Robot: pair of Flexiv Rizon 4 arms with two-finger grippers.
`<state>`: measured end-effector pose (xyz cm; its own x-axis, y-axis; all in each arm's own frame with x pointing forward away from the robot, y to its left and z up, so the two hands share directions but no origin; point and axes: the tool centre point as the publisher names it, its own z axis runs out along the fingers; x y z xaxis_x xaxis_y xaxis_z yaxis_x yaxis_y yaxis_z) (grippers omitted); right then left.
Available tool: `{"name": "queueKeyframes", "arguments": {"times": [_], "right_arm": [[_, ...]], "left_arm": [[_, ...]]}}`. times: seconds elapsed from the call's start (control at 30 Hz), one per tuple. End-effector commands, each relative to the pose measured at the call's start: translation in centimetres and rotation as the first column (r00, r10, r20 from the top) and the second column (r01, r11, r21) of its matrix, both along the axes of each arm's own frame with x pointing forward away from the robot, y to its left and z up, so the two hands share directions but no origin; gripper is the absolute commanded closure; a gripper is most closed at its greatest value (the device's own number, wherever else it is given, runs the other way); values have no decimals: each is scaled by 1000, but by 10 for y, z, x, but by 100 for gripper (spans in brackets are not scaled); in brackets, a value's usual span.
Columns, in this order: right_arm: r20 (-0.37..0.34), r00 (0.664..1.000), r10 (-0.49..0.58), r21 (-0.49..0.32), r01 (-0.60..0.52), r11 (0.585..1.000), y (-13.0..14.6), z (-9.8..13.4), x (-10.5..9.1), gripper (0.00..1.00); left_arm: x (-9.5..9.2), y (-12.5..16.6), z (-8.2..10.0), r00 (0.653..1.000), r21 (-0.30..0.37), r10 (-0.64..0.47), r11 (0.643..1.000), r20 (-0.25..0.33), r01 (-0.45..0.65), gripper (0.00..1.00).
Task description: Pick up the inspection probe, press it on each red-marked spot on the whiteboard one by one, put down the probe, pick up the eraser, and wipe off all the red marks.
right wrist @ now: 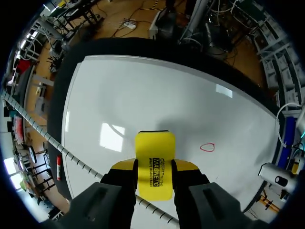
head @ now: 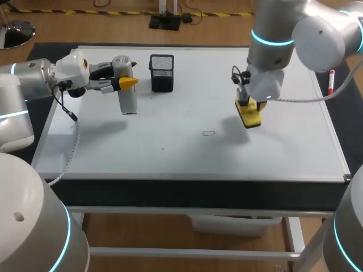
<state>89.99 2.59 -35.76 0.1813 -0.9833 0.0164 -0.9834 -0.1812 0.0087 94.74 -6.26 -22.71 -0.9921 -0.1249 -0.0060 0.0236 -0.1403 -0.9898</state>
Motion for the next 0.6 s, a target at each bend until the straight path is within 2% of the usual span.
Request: {"name": "queueKeyframes", "arguments": {"times": [0.03,0.27,0.6], "right_arm": [[40,999,15,-24,-14,1000,17,-1,-7,100],[58,997,45,-25,-44,999,45,-2,-22,100],[21,993,117,-22,-116,993,83,-11,-36,100]], "left_arm": [[0,0,0,1000,-2,-1,1000,2,1,100],[0,0,0,1000,-2,-1,1000,2,1,100],[0,0,0,1000,-2,-1,1000,2,1,100]]}}
